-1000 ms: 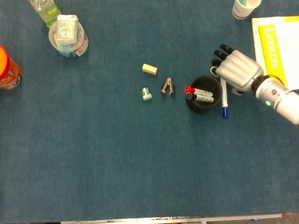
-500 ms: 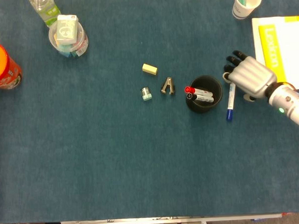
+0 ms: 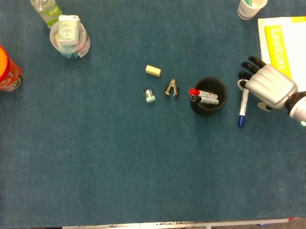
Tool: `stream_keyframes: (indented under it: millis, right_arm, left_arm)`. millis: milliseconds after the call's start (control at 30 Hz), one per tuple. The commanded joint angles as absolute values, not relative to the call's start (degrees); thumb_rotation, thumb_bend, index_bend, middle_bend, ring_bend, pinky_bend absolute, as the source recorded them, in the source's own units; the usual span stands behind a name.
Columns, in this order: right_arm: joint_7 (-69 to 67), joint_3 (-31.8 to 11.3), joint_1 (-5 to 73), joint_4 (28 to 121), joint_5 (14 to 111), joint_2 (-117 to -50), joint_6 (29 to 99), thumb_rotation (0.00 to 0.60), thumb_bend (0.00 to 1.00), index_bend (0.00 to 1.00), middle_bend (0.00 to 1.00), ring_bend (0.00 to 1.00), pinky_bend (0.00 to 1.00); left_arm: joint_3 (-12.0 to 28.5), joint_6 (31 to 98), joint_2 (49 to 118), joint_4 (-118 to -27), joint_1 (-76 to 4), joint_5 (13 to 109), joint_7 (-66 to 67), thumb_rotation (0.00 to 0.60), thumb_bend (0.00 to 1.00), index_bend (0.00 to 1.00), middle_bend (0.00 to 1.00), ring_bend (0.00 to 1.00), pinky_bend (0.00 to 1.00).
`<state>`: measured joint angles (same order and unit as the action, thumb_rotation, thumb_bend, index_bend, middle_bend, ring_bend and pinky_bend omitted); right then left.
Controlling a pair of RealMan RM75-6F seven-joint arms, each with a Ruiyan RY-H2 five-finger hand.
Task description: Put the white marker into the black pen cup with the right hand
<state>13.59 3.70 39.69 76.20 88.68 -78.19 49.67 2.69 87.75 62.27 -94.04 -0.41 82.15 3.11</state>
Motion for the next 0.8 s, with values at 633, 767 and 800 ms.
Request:
stream_keyframes:
  millis: [633,767,800]
  right_arm:
    - [14.47,6.50,37.40,77.34,92.60,-81.08,51.77,0.600,0.14,0.44,0.30,0.12,0.10]
    - [14.53,6.65,37.22,77.19,92.77,-81.57,51.67,0.600,0.16,0.44,0.30,0.12,0.10]
    - [14.57,6.69,37.17,77.17,92.87,-81.70,51.70,0.600,0.18,0.44,0.30,0.12,0.10]
  left_arm:
    - [2.19,89.41,61.46,-94.77,1.14,82.66,2.50,0.600,0.46,0.23,0.20,0.20,0.16]
    - [2.26,89.44,61.47,-94.58,1.16,82.70,2.34,0.600,0.46,0.23,0.20,0.20,0.16]
    - [2.23,89.41,61.44,-94.57,1.20,82.69,2.28,0.600,0.46,0.23,0.20,0.20,0.16]
